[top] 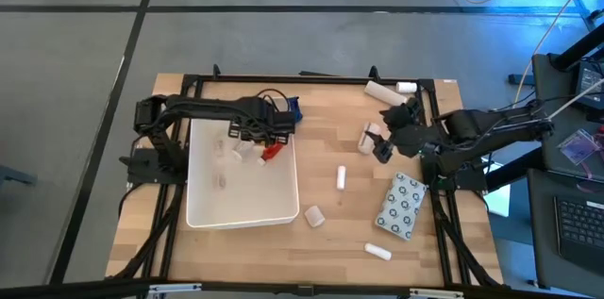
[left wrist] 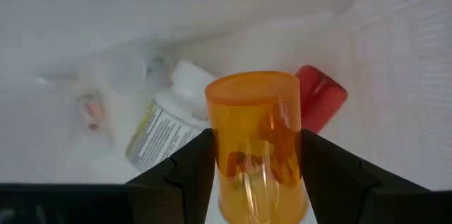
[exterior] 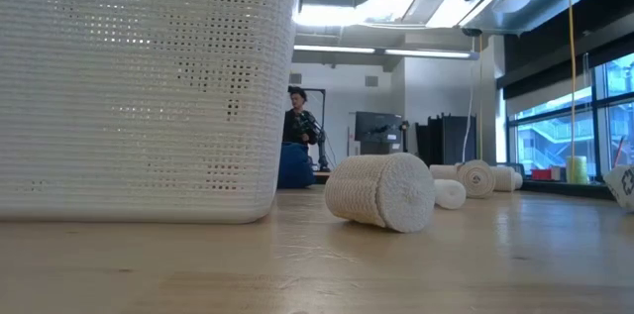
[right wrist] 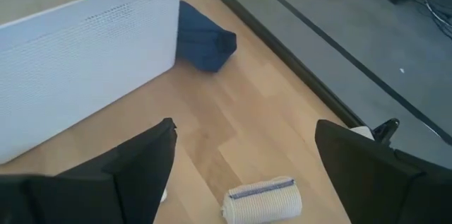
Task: Pick & place medical supplies in basket/bin
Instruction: Put the orange medicine bottle into the white bin, then put the white medicine bottle into the white bin
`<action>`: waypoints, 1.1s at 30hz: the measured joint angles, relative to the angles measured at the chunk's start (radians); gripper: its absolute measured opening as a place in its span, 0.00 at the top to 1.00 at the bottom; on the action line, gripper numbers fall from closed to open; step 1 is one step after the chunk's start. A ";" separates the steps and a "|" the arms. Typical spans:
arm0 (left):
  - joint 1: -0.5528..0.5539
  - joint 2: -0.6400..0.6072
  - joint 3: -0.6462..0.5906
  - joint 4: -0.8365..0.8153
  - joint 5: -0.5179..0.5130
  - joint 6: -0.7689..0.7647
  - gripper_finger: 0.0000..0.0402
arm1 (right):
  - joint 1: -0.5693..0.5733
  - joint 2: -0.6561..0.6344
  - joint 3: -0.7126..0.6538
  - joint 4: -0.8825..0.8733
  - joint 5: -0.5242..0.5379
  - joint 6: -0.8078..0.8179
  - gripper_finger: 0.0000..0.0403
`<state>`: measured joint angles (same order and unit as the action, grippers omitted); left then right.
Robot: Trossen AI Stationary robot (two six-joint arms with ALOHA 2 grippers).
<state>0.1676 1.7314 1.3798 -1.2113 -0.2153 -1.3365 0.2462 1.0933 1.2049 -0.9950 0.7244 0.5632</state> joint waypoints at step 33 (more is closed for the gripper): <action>0.010 -0.049 -0.156 0.141 -0.032 0.041 0.44 | -0.024 0.066 0.000 -0.002 -0.046 -0.001 0.16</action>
<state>0.1779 1.6826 1.2241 -1.0707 -0.2476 -1.2953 0.2226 1.1591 1.2049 -0.9970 0.6788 0.5619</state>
